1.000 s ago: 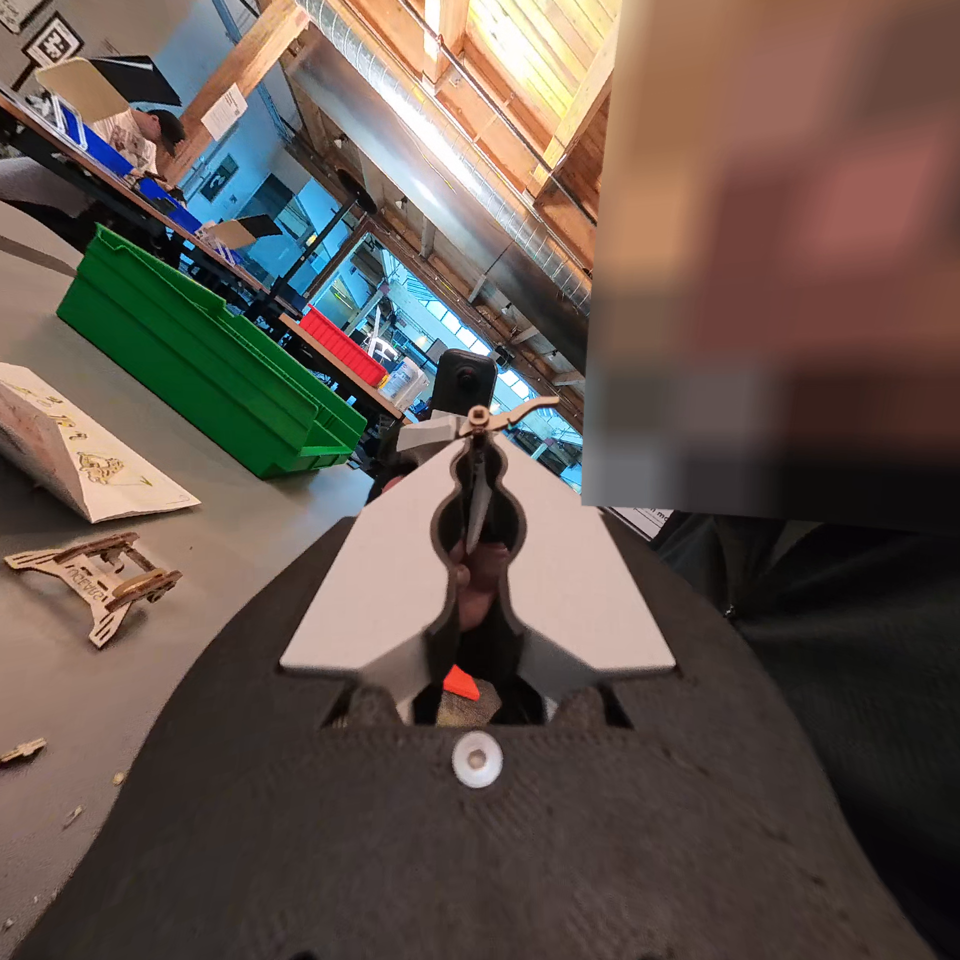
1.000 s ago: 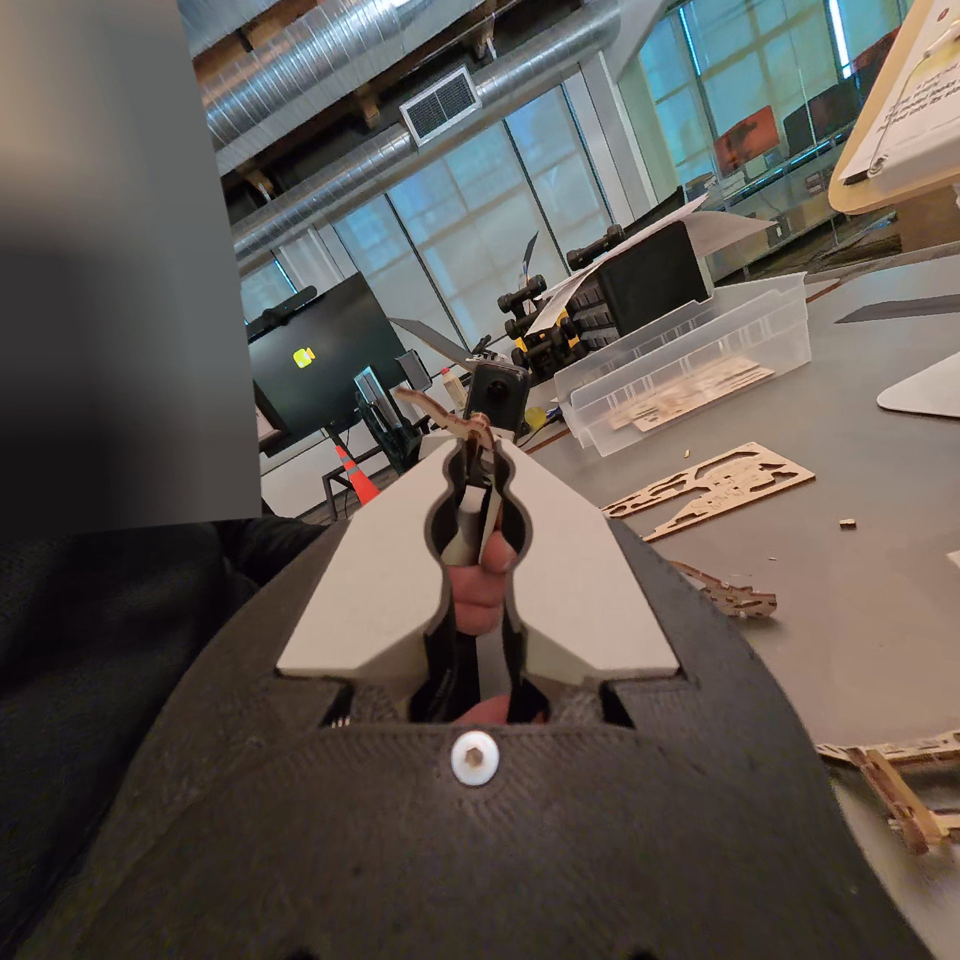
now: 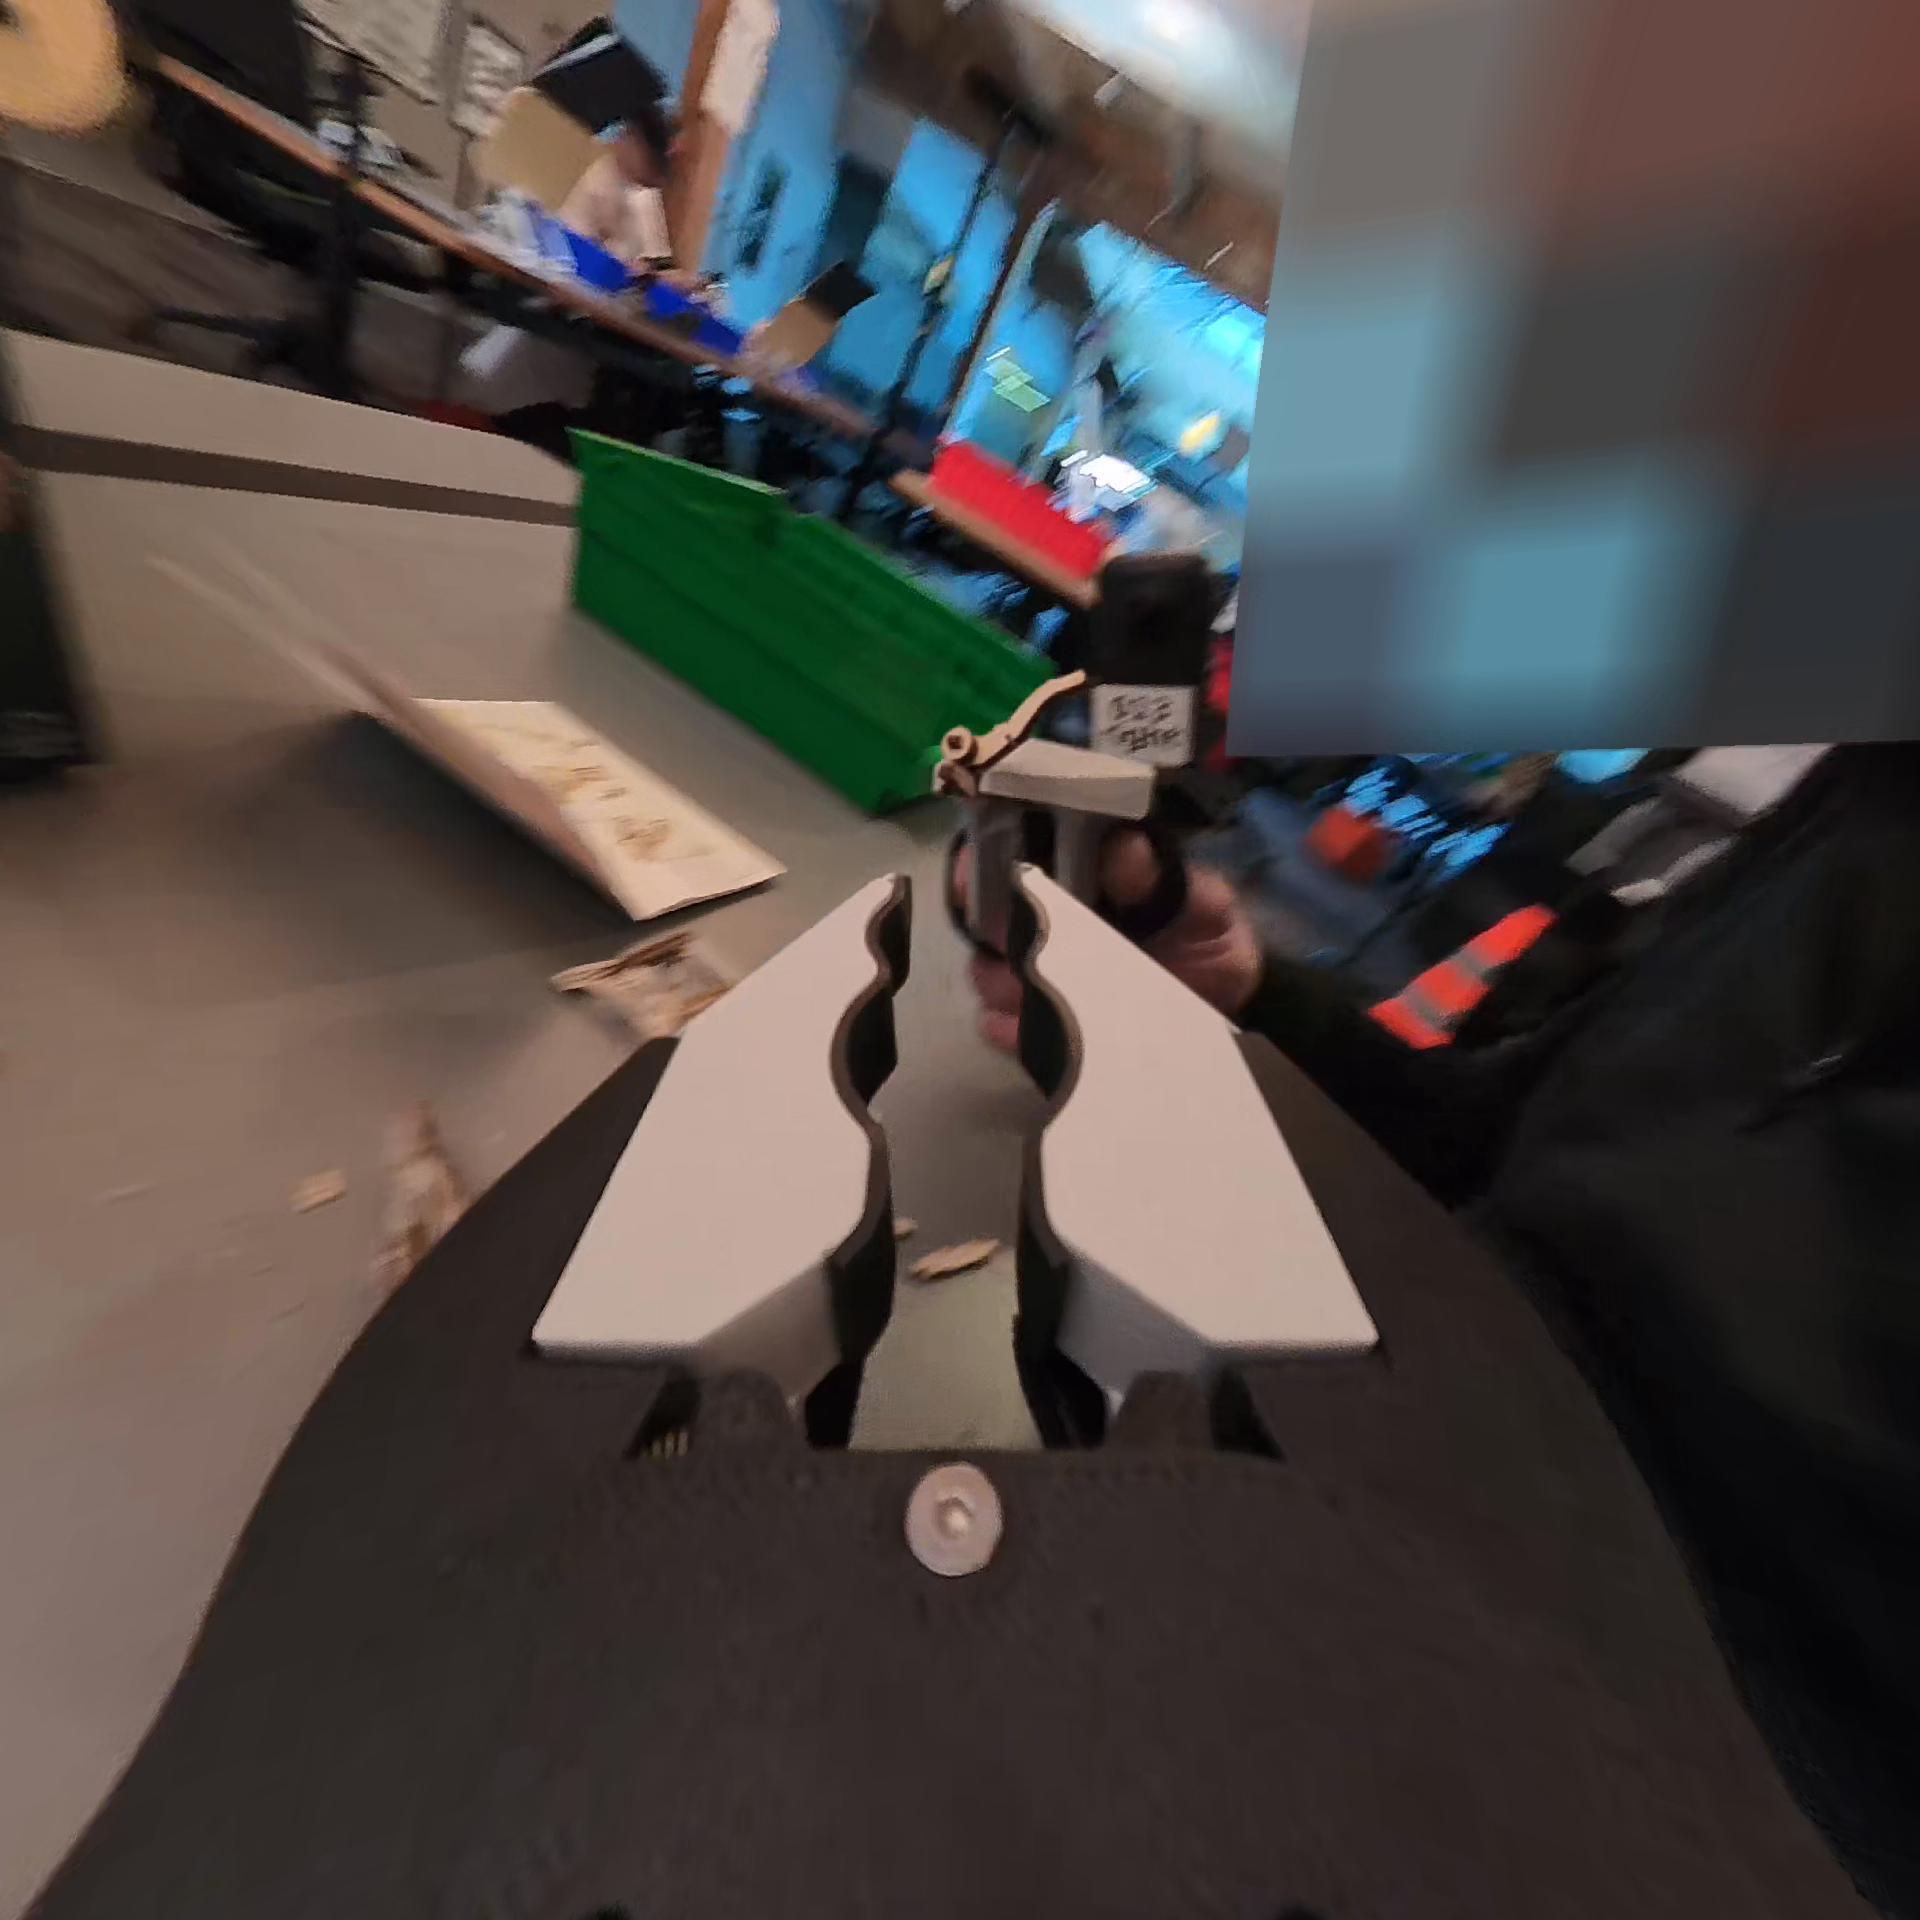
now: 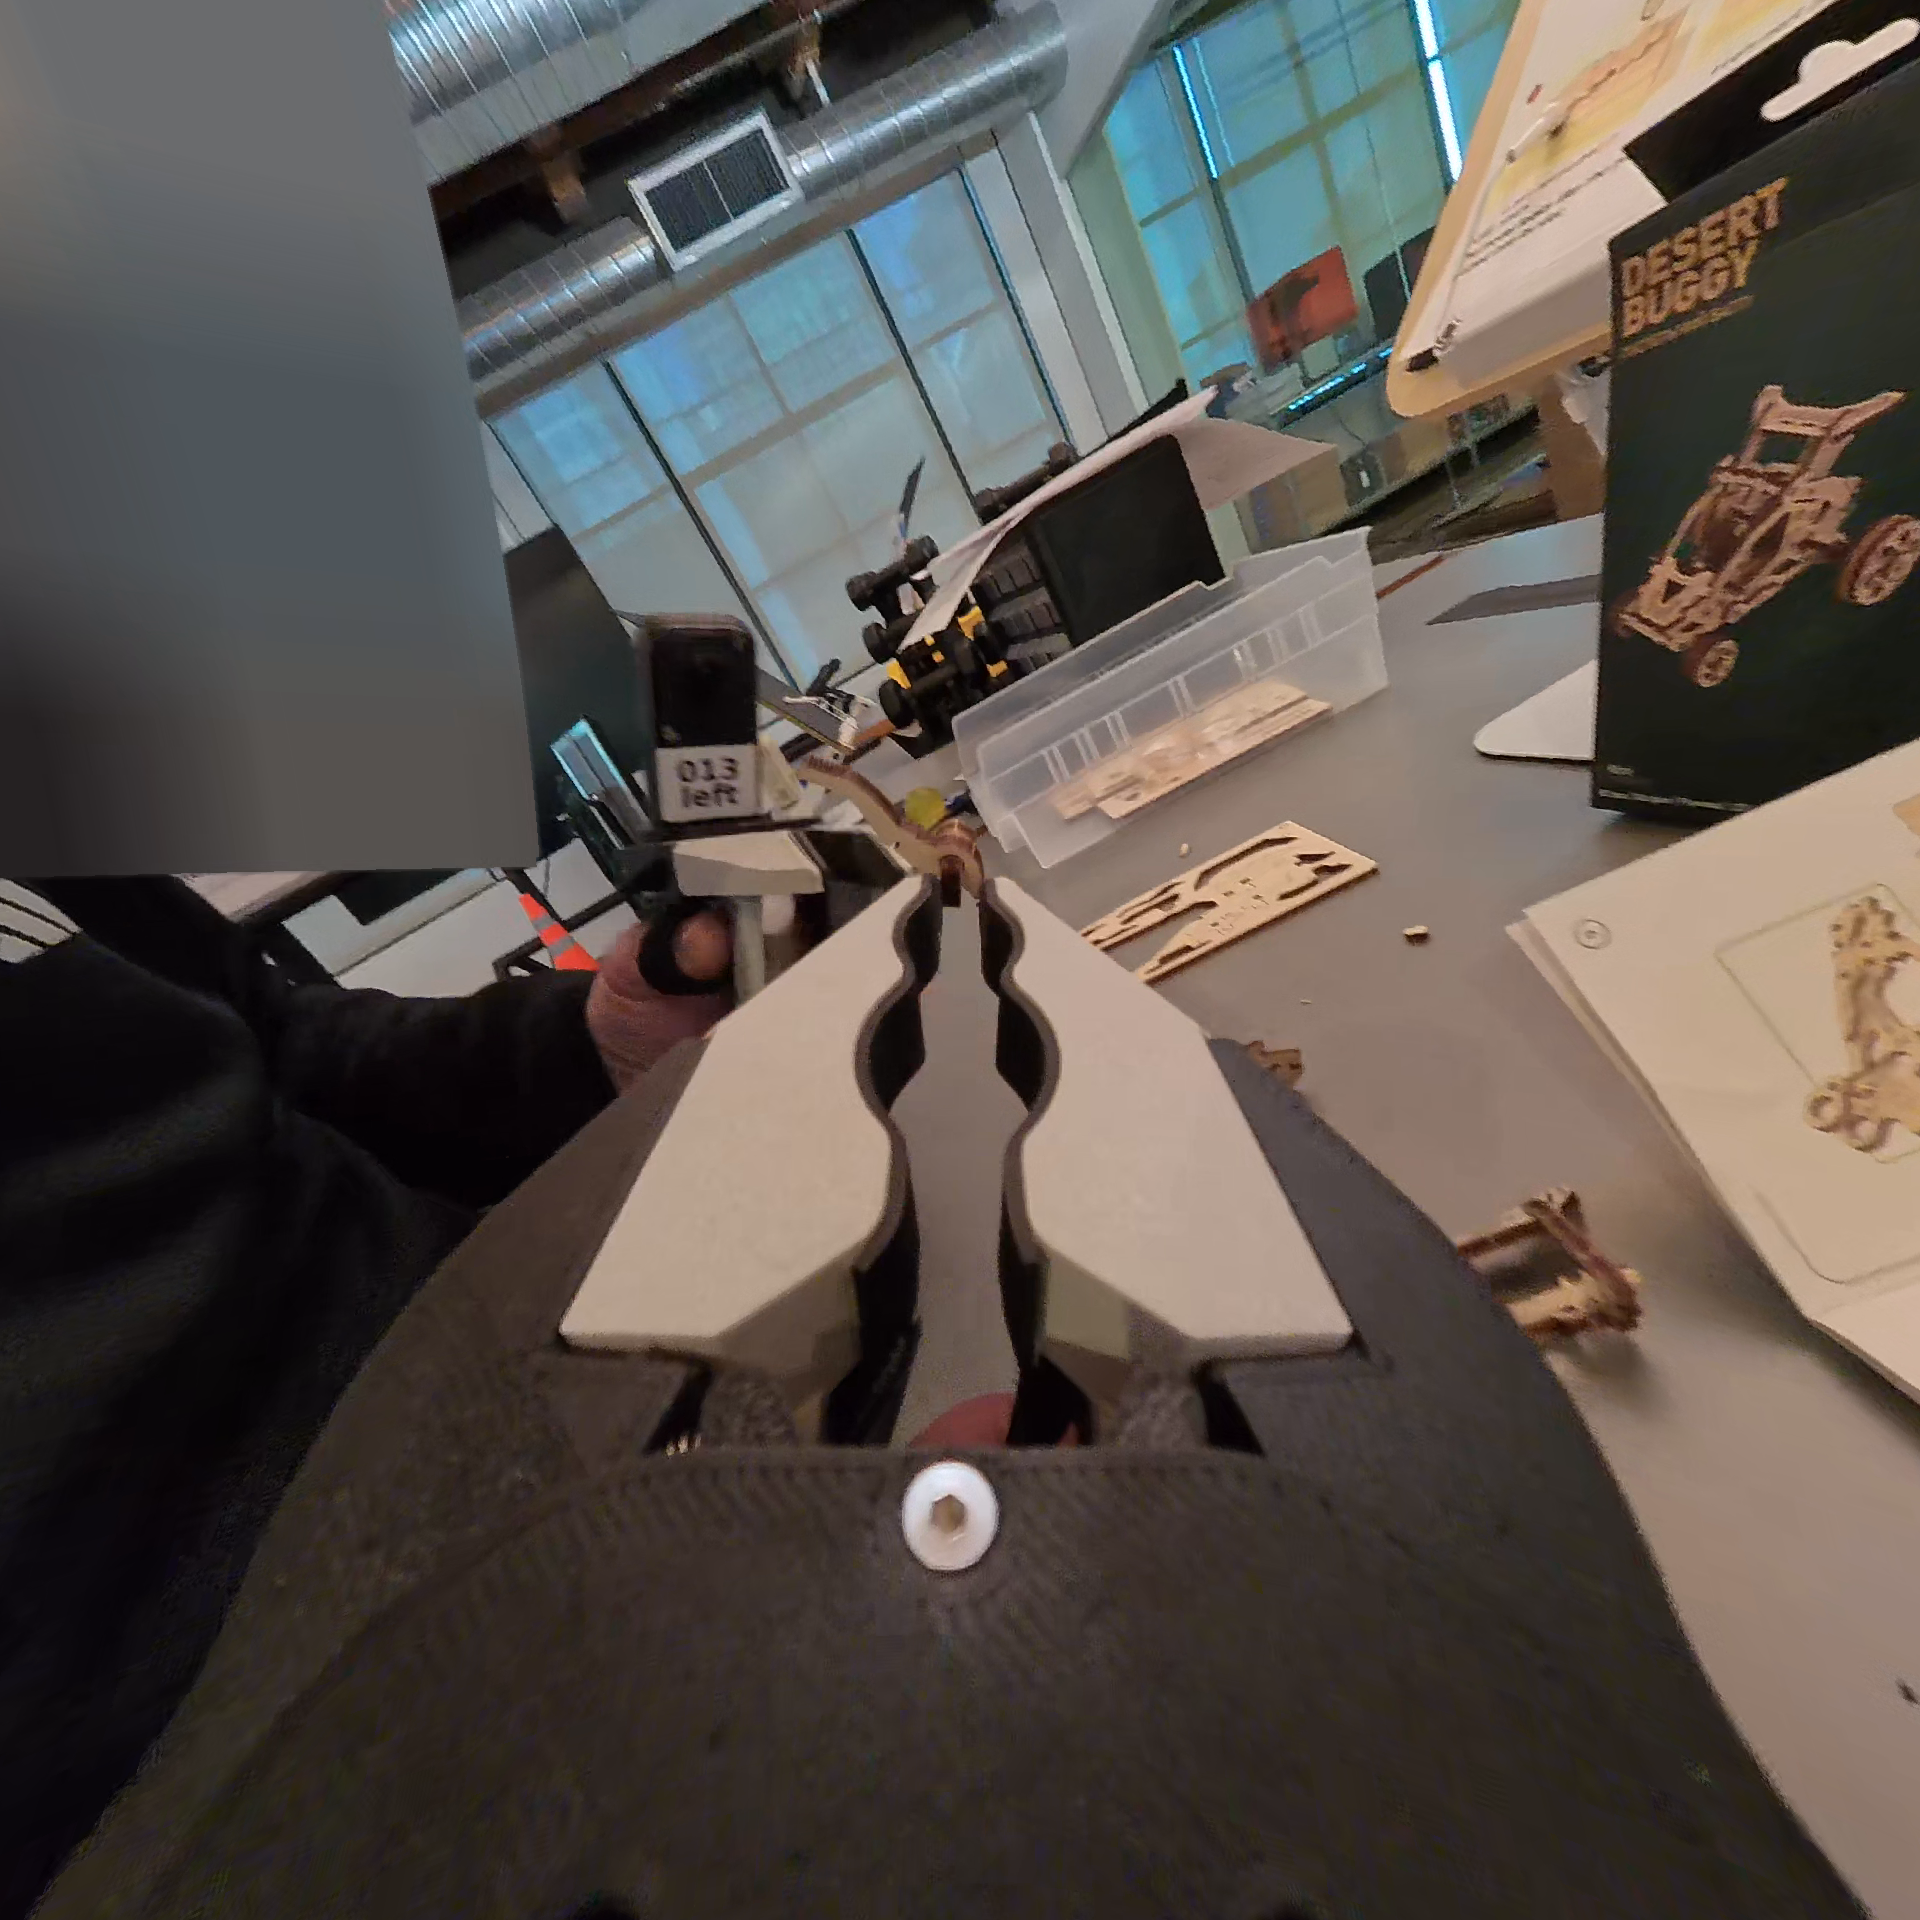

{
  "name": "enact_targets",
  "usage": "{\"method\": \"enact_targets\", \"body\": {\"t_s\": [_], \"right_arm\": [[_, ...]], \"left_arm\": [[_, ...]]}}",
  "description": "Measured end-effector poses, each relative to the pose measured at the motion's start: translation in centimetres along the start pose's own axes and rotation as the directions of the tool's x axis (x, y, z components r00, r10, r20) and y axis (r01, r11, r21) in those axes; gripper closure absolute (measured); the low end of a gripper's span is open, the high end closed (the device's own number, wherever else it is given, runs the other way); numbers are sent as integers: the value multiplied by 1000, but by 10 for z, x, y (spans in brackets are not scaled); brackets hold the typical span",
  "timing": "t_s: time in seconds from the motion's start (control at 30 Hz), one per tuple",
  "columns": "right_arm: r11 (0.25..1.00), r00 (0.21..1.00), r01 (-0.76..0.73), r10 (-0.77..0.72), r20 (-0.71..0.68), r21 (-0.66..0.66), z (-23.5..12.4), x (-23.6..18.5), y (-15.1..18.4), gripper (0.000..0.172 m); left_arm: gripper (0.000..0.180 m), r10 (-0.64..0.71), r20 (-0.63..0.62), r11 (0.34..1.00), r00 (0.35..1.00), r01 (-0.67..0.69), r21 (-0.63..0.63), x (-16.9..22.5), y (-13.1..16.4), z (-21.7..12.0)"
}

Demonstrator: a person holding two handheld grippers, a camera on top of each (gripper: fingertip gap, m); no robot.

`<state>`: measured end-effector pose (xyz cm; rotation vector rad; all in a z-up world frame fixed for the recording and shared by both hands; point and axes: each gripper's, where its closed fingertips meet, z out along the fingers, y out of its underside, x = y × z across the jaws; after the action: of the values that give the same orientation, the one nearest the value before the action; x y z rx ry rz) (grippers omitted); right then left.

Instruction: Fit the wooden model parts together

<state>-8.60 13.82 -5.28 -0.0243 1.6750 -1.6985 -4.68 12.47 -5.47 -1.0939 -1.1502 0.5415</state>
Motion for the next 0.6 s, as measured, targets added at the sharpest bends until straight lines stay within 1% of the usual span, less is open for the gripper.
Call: {"method": "enact_targets", "body": {"t_s": [0.07, 0.1, 0.13, 0.2, 0.27, 0.3, 0.37, 0.6], "right_arm": [[1000, 1000, 12, -12, -20, -14, -1, 7, 3, 167], [1000, 999, 17, -17, -27, -19, -2, 9, 4, 167], [1000, 999, 22, -23, -35, -22, -3, 12, 5, 167], [999, 998, 33, -35, -48, -32, -4, 17, 7, 167], [999, 998, 32, -34, -51, -35, -5, 20, 8, 167], [999, 998, 32, -34, -51, -36, -6, 22, 9, 167], [998, 998, 37, -39, -59, -41, -6, 26, 12, 167], [997, 996, 42, -47, -72, -67, -6, 33, 17, 167]], "left_arm": [[163, 87, 95, 996, 992, -84, -36, -9, 0, -10], [163, 152, 158, 987, 976, -143, -67, -16, -1, -16], [162, 231, 217, 971, 948, -211, -112, -22, -1, -22], [159, 375, 299, 922, 877, -319, -221, -34, -1, -34], [155, 474, 348, 869, 809, -368, -331, -48, 4, -44], [152, 501, 358, 849, 788, -367, -381, -54, 10, -48], [148, 509, 379, 834, 773, -334, -439, -65, 22, -55], [141, 424, 447, 859, 788, -194, -474, -91, 52, -62]]}}
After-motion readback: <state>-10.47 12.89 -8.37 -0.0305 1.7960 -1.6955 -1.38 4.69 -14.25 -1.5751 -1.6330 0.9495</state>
